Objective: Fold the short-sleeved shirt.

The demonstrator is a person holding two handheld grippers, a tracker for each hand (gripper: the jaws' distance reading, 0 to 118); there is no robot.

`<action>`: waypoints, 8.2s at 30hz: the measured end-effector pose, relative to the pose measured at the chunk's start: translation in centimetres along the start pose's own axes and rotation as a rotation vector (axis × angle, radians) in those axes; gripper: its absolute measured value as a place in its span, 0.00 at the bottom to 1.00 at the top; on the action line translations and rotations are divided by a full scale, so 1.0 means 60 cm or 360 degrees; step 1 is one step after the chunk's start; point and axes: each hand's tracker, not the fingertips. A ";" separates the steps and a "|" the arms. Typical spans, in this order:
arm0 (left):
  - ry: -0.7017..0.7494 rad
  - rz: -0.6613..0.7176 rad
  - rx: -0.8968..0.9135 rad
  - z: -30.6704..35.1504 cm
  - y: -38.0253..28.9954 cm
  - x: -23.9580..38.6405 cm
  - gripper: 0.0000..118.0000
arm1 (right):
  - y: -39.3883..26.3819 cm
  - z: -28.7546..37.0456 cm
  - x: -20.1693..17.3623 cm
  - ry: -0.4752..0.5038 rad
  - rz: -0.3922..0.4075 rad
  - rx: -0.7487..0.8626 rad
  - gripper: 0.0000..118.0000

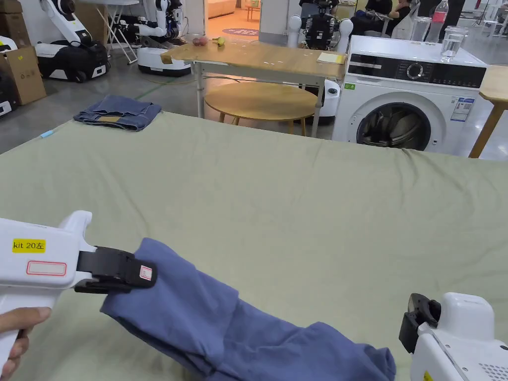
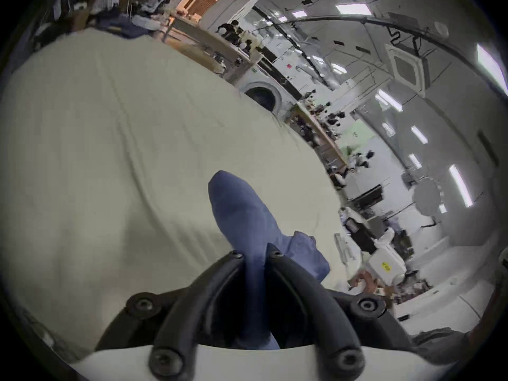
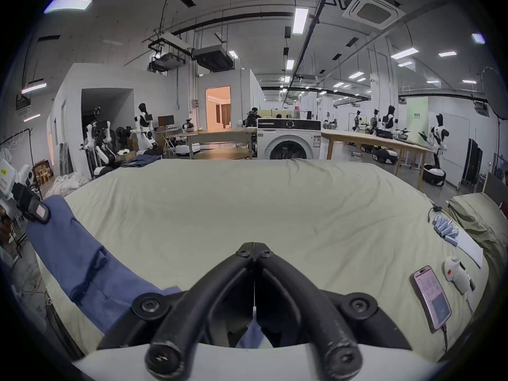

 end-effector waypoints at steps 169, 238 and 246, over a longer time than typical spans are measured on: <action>-0.0592 0.0371 -0.0551 -0.370 -0.143 0.003 0.21 | -0.153 0.009 -0.085 0.0124 0.0141 -0.0544 0.00; 0.1554 0.0078 -0.0285 0.229 0.225 -0.296 0.32 | -0.014 -0.086 -0.259 0.0399 0.0339 -0.0290 0.00; 0.1273 -0.0116 -0.0114 0.180 0.161 -0.204 0.32 | -0.006 -0.083 -0.242 0.0373 0.0292 -0.0253 0.00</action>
